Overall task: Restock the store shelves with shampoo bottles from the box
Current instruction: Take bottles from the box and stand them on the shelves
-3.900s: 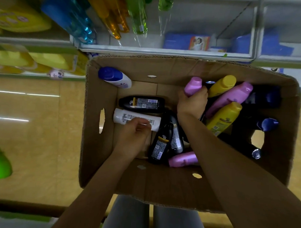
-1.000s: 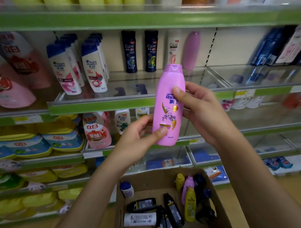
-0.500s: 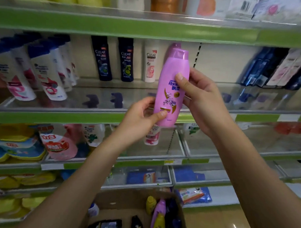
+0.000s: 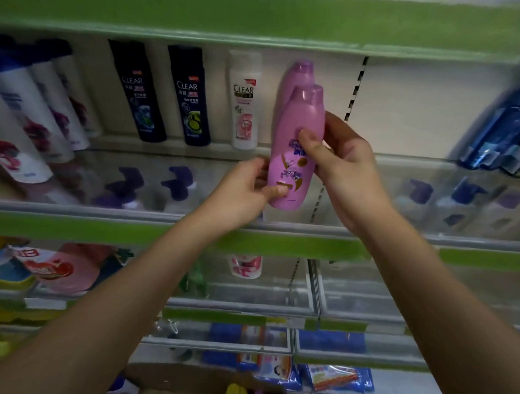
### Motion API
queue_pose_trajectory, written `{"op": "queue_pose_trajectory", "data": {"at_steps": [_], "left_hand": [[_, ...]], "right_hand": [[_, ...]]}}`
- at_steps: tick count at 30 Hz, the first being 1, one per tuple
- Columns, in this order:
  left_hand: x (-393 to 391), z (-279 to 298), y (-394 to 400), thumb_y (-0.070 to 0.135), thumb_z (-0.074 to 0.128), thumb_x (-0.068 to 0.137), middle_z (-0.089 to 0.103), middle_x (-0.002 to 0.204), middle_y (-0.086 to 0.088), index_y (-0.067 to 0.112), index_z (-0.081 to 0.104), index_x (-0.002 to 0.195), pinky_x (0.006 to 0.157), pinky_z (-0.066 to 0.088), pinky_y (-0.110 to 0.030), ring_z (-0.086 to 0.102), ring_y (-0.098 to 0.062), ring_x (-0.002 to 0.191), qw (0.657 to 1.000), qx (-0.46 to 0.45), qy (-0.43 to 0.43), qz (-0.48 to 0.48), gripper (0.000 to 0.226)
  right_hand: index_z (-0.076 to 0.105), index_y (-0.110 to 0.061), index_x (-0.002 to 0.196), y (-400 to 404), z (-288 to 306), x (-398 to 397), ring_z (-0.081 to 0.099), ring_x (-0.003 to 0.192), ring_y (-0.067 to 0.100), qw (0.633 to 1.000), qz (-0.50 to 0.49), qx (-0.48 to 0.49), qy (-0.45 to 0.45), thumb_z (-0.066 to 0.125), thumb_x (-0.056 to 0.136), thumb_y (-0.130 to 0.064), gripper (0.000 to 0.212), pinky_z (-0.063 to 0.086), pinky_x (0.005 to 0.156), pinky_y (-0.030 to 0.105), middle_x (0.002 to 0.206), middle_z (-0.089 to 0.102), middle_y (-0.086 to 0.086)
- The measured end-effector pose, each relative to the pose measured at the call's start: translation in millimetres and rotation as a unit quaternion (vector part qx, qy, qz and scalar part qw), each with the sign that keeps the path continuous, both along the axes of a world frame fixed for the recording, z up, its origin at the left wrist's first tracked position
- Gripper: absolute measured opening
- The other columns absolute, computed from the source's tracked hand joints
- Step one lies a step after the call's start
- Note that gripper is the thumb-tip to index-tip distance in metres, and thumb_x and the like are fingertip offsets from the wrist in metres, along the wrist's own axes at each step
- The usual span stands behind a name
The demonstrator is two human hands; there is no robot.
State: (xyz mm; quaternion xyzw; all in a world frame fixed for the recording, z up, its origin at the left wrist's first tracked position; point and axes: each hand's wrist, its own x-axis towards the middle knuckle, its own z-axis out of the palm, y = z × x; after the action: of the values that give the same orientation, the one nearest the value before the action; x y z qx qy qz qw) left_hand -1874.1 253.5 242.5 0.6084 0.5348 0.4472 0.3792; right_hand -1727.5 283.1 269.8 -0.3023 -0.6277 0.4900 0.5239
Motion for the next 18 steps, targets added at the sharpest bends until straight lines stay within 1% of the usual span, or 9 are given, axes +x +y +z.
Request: {"op": "queue_pose_trajectory", "data": {"at_steps": [1, 3, 5, 7, 10, 12, 14, 15, 18], "left_hand": [[-0.5, -1.8, 6.7, 0.007, 0.065, 0.085, 0.068, 0.107, -0.003, 0.015, 0.057, 0.109, 0.091, 0.052, -0.027, 0.065, -0.013, 0.100, 1.000, -0.006, 0.007, -0.003, 0.027], [-0.4, -4.2, 17.9, 0.008, 0.064, 0.086, 0.068, 0.109, 0.000, 0.014, 0.056, 0.115, 0.088, 0.051, -0.021, 0.064, -0.010, 0.101, 1.000, -0.014, 0.025, -0.010, 0.030], [-1.2, -7.1, 28.2, 0.010, 0.063, 0.088, 0.066, 0.112, 0.003, 0.014, 0.055, 0.119, 0.087, 0.048, -0.016, 0.062, -0.008, 0.103, 0.999, -0.007, 0.041, -0.004, 0.032], [-2.6, -10.2, 38.1, 0.011, 0.061, 0.089, 0.064, 0.110, 0.006, 0.017, 0.055, 0.115, 0.083, 0.046, -0.011, 0.061, -0.008, 0.102, 0.998, 0.008, 0.066, 0.012, 0.028], [-4.9, -11.3, 54.7, 0.012, 0.060, 0.090, 0.063, 0.101, 0.007, 0.020, 0.055, 0.108, 0.074, 0.045, -0.007, 0.061, -0.010, 0.094, 0.993, 0.027, 0.106, 0.035, 0.021], [-4.7, -9.9, 66.5, 0.014, 0.060, 0.090, 0.062, 0.091, 0.013, 0.023, 0.053, 0.101, 0.066, 0.043, -0.004, 0.061, -0.007, 0.085, 0.989, 0.029, 0.136, 0.041, 0.016], [-3.4, -8.2, 76.4, 0.017, 0.059, 0.090, 0.057, 0.082, 0.019, 0.024, 0.052, 0.099, 0.057, 0.040, -0.003, 0.055, 0.003, 0.074, 0.986, 0.024, 0.160, 0.041, 0.013], [-3.4, -8.2, 81.2, 0.018, 0.059, 0.090, 0.057, 0.083, 0.018, 0.023, 0.054, 0.102, 0.058, 0.040, -0.004, 0.054, 0.005, 0.073, 0.986, 0.022, 0.159, 0.037, 0.014], [-2.9, -9.8, 91.1, 0.017, 0.061, 0.089, 0.061, 0.095, 0.012, 0.021, 0.055, 0.111, 0.068, 0.045, -0.008, 0.056, 0.003, 0.083, 0.992, 0.023, 0.122, 0.028, 0.023]], "right_hand": [[0.056, -0.006, 0.128, 5.8, -4.3, -0.3, 0.068, 0.097, 0.016, 1.000, -0.003, 0.001, 0.004, 0.060, 0.093, -0.009, 0.035, 0.055, 0.090, 0.040, 0.104, 0.071, 0.002], [0.056, -0.008, 0.127, 16.1, -11.1, -1.8, 0.069, 0.094, 0.010, 1.000, -0.006, 0.004, 0.008, 0.061, 0.092, -0.008, 0.035, 0.056, 0.083, 0.031, 0.102, 0.071, -0.003], [0.057, -0.011, 0.126, 26.9, -12.7, -3.5, 0.069, 0.091, 0.007, 1.000, -0.008, 0.009, 0.007, 0.061, 0.092, -0.008, 0.035, 0.055, 0.078, 0.026, 0.101, 0.070, -0.004], [0.056, -0.012, 0.127, 38.4, -11.8, -4.3, 0.069, 0.094, 0.010, 1.000, -0.006, 0.015, -0.005, 0.060, 0.093, -0.009, 0.035, 0.057, 0.080, 0.028, 0.104, 0.070, 0.000], [0.054, -0.009, 0.129, 55.7, -10.7, -6.2, 0.068, 0.100, 0.021, 0.998, 0.005, 0.038, -0.043, 0.058, 0.095, -0.011, 0.034, 0.058, 0.085, 0.037, 0.112, 0.068, 0.008], [0.053, -0.006, 0.129, 65.3, -11.0, -6.6, 0.068, 0.097, 0.018, 0.998, 0.011, 0.038, -0.046, 0.056, 0.096, -0.010, 0.033, 0.058, 0.082, 0.032, 0.111, 0.067, 0.008], [0.053, -0.008, 0.126, 72.7, -10.7, -6.2, 0.068, 0.092, 0.010, 0.999, 0.011, 0.034, -0.037, 0.054, 0.096, -0.009, 0.030, 0.057, 0.078, 0.025, 0.106, 0.066, 0.003], [0.053, -0.011, 0.125, 76.3, -10.5, -6.0, 0.068, 0.090, 0.007, 0.999, 0.011, 0.033, -0.034, 0.054, 0.096, -0.009, 0.028, 0.056, 0.076, 0.023, 0.104, 0.066, 0.001], [0.053, -0.010, 0.124, 83.6, -10.8, -5.7, 0.068, 0.086, 0.004, 0.999, 0.012, 0.034, -0.029, 0.053, 0.097, -0.009, 0.027, 0.056, 0.073, 0.021, 0.100, 0.066, 0.000]]}}
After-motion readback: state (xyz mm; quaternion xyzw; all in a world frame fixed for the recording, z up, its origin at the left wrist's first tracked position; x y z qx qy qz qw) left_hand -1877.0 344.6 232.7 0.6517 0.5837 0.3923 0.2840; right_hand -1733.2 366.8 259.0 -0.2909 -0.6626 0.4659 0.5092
